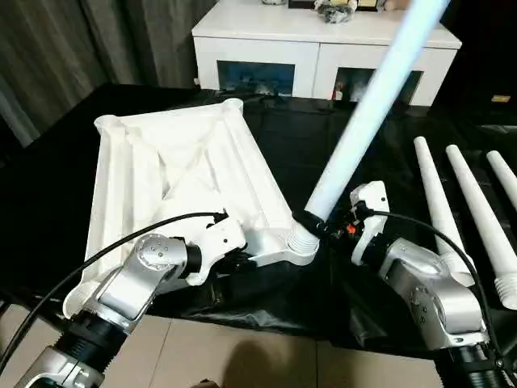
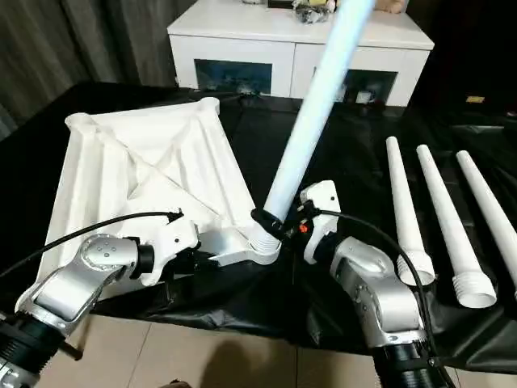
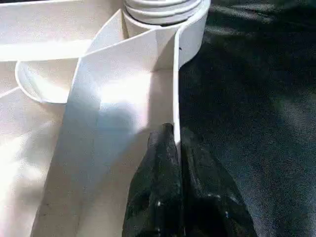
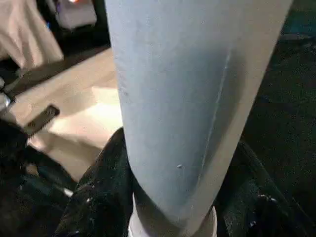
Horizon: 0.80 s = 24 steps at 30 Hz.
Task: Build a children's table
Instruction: Insert table leg to table base, then rotate leg to tighten
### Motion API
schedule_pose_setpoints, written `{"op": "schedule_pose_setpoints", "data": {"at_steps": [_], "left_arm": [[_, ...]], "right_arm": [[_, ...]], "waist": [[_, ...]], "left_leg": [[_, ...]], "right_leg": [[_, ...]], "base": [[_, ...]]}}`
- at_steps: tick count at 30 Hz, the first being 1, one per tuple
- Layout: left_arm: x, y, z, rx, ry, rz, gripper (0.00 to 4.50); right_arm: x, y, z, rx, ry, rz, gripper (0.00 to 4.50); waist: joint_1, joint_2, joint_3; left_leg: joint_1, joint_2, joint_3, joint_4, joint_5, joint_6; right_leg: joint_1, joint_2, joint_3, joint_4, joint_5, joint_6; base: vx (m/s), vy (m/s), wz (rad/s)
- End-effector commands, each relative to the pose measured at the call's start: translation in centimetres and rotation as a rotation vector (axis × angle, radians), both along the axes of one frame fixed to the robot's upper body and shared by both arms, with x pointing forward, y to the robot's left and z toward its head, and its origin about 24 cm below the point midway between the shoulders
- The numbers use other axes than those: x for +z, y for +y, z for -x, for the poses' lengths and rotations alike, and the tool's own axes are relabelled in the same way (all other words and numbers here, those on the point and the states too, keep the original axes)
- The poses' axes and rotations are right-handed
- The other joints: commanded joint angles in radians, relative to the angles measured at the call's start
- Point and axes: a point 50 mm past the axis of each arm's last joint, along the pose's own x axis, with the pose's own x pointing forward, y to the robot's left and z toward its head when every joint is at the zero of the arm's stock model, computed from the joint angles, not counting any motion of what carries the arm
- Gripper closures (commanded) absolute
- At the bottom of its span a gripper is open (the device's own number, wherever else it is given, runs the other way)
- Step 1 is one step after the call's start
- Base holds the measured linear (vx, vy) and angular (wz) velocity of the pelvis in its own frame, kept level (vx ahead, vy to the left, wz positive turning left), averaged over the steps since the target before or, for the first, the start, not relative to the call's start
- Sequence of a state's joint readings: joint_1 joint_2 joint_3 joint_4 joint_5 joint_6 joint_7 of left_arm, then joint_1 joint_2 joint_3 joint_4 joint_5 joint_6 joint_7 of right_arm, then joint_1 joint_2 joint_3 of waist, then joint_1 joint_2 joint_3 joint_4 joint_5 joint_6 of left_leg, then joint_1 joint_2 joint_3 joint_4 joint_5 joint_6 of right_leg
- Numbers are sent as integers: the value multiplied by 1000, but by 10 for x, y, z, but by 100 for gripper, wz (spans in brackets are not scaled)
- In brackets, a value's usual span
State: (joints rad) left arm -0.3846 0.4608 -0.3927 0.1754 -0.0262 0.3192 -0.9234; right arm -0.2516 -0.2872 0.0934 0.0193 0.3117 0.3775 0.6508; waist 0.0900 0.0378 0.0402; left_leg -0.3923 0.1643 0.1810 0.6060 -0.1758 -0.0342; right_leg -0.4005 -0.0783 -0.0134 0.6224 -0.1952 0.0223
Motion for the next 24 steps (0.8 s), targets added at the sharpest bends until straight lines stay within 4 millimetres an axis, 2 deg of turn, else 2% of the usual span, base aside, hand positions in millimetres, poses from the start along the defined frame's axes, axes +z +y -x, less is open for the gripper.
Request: {"op": "schedule_pose_setpoints", "data": {"at_steps": [1, 3, 6, 8, 10, 12, 14, 16, 24], "left_arm": [[10, 3, -9, 54, -64, 36, 450], [9, 3, -9, 58, -66, 35, 450], [8, 3, -8, 63, -67, 34, 450], [8, 4, -7, 67, -67, 34, 450], [8, 4, -7, 73, -68, 34, 450], [8, 5, -7, 78, -71, 36, 450], [8, 5, -7, 81, -73, 36, 450], [8, 5, -7, 84, -75, 37, 450], [8, 8, -10, 121, -82, 46, 450]], "right_arm": [[-21, 5, 7, 46, 103, 88, 265], [-23, 9, 9, 98, 118, 134, 265], [-24, 12, 10, 136, 136, 154, 265], [-25, 14, 9, 156, 151, 163, 265], [-26, 16, 7, 177, 173, 173, 265], [-28, 16, 5, 188, 191, 188, 265], [-29, 16, 1, 182, 196, 196, 265], [-29, 15, 0, 179, 202, 193, 265], [-36, 9, 1, 177, 238, 177, 265]], "waist": [[-5, -14, -46], [-5, -17, -44], [-5, -30, -44], [-4, -27, -45], [-6, -36, -44], [-7, -34, -43], [-9, -37, -42], [-8, -37, -41], [-12, -38, -40]], "left_leg": [[29, 53, -27, -98, -390, -48], [30, 53, -28, -100, -394, -49], [31, 54, -28, -100, -387, -44], [30, 55, -28, -102, -379, -42], [29, 55, -28, -103, -372, -38], [29, 55, -29, -103, -378, -38], [30, 54, -29, -102, -392, -42], [33, 55, -30, -104, -407, -48], [35, 55, -32, -106, -436, -54]], "right_leg": [[12, -58, 31, -96, -380, -136], [12, -59, 30, -99, -416, -125], [11, -61, 32, -102, -432, -115], [12, -60, 31, -101, -425, -114], [12, -60, 30, -100, -421, -115], [11, -62, 30, -101, -436, -116], [9, -62, 30, -103, -458, -112], [6, -64, 31, -108, -492, -99], [4, -62, 30, -111, -496, -96]], "base": [[0, 0, 0], [0, 0, 0], [0, 0, 0], [0, 0, 0], [0, 0, 0], [0, 0, 0], [0, 0, 0], [0, 0, 0], [0, 0, 0]]}}
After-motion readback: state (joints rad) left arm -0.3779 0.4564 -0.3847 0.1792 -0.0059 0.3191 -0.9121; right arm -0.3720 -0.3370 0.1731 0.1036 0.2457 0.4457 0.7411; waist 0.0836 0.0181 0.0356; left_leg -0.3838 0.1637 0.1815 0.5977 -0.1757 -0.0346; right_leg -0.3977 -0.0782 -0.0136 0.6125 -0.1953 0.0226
